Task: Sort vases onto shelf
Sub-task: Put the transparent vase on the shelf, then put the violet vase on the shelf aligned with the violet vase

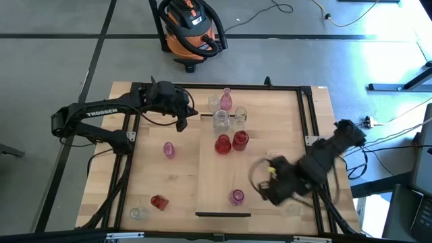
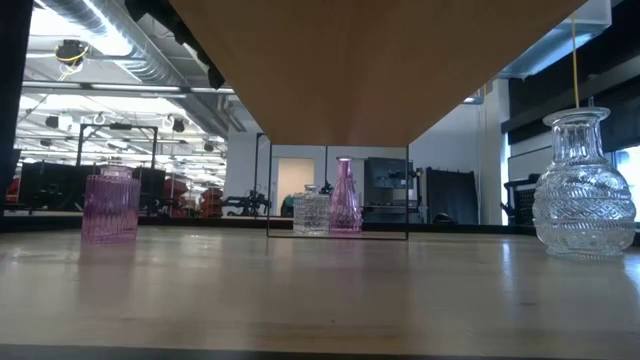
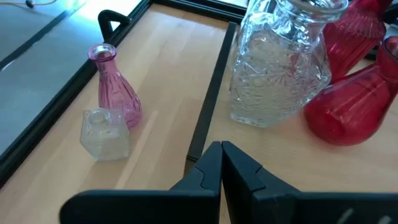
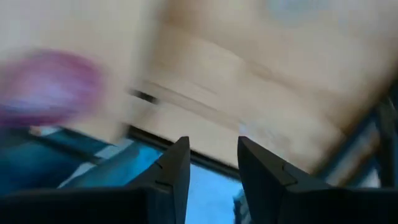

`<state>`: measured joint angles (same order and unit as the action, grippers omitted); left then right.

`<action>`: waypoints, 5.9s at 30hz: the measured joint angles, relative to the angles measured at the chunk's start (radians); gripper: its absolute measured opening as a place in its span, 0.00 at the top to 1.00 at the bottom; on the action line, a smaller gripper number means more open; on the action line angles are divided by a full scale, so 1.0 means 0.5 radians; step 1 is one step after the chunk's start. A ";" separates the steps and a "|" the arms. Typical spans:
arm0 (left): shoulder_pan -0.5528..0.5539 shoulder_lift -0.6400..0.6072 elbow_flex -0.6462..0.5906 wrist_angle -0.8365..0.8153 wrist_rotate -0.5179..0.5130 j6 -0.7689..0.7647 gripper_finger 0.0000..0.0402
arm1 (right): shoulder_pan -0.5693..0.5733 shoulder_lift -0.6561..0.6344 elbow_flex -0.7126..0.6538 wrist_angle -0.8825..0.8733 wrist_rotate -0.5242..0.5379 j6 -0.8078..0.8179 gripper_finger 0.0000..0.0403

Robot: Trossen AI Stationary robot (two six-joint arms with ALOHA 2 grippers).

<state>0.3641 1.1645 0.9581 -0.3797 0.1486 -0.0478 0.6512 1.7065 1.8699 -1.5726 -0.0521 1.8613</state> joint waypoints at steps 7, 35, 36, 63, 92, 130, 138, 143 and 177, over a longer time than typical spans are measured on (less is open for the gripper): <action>0.000 0.000 0.000 -0.005 0.004 0.062 1.00 | 0.462 -0.252 -0.406 0.312 -0.091 0.749 0.71; 0.003 0.000 0.000 -0.009 0.005 0.065 1.00 | 0.518 -0.244 -1.120 0.827 -0.374 0.777 0.71; 0.004 0.000 0.000 -0.009 0.005 0.065 1.00 | 0.518 -0.244 -1.135 0.863 -0.371 0.776 0.71; 0.075 0.000 0.000 -0.002 -0.002 0.102 1.00 | -0.466 -0.431 -0.284 0.017 -0.110 -0.579 1.00; 0.074 0.001 -0.001 -0.011 -0.012 0.065 1.00 | -0.844 0.195 0.424 0.017 -0.383 -1.385 1.00; 0.074 0.001 -0.001 -0.010 -0.011 0.063 1.00 | -0.845 0.229 0.481 0.201 -0.250 -1.374 0.73; 0.074 0.001 -0.001 -0.012 -0.010 0.063 1.00 | -0.845 0.263 0.481 0.344 -0.248 -1.380 0.73; 0.074 0.001 -0.001 -0.019 -0.010 0.063 1.00 | -0.845 0.263 0.481 0.302 -0.246 -1.378 0.73; 0.049 -0.046 -0.001 -1.146 0.100 -0.300 1.00 | -0.845 0.169 0.969 0.002 0.551 -1.828 0.73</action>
<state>0.3886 1.1416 0.9577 -0.9525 0.1986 -0.1977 0.2287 1.7908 2.3543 -1.5715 0.2233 0.9475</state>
